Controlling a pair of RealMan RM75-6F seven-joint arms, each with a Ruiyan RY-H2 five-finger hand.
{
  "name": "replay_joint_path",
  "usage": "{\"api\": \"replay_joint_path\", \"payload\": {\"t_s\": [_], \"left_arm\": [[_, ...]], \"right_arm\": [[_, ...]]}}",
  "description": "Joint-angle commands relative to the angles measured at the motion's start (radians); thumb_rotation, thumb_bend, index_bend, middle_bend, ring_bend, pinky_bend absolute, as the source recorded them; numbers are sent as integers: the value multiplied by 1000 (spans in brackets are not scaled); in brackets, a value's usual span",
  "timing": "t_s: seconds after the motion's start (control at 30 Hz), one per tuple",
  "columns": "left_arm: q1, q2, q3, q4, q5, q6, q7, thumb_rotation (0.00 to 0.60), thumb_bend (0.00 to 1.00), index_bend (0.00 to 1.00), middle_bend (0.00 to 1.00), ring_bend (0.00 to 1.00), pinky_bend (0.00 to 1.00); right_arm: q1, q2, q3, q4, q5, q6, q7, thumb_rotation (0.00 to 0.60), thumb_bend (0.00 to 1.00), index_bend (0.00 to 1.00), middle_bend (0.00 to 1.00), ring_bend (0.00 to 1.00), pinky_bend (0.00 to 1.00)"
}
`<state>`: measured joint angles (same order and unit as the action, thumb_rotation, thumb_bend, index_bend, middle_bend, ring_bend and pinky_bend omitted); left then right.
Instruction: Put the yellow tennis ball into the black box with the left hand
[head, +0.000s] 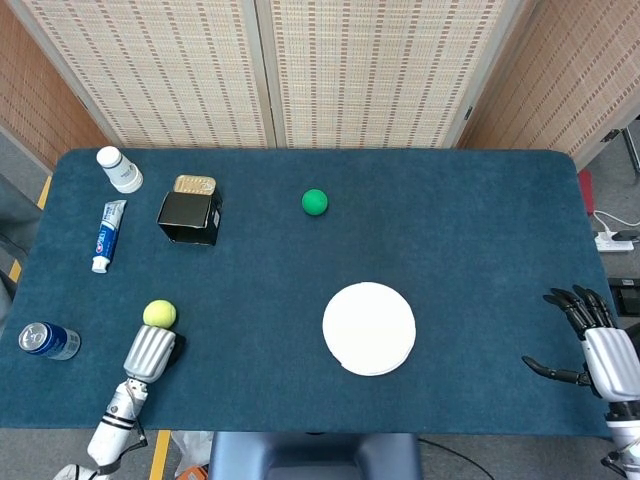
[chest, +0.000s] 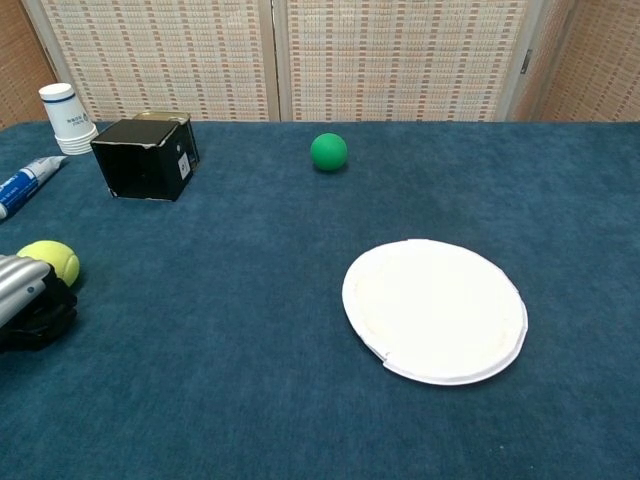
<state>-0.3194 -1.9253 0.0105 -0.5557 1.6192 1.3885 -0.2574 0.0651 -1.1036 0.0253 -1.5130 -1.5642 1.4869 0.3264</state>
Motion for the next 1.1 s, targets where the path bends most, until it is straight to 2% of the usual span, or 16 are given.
{"api": "replay_joint_path", "payload": {"t_s": [0.03,0.23,0.67,0.97,1.1], "left_arm": [[-23,3,-13,-8,-11,-23,8,600,696,1000,1000,1000,1000],[-57,9,-32,13,-36,-74,15,600,701,1000,1000,1000,1000],[-69,37,-29,58,-61,-122,-12,600,705,1000,1000,1000,1000],[-151,-2,-40,135,-65,-197,-68,600,706,1000,1000,1000,1000],[-198,-10,-61,144,-68,-179,-104,600,705,1000,1000,1000,1000]], "right_arm": [[0,-1,0,-1,0,0,-4,600,0,205,122,0,0],[2,-2,2,-3,7,-6,-10,600,0,205,122,0,0],[6,-6,7,-9,17,-14,-26,600,0,205,122,0,0],[9,-14,4,-16,15,-20,-57,600,0,205,122,0,0],[14,-15,8,-18,25,-31,-62,600,0,205,122,0,0]]}}
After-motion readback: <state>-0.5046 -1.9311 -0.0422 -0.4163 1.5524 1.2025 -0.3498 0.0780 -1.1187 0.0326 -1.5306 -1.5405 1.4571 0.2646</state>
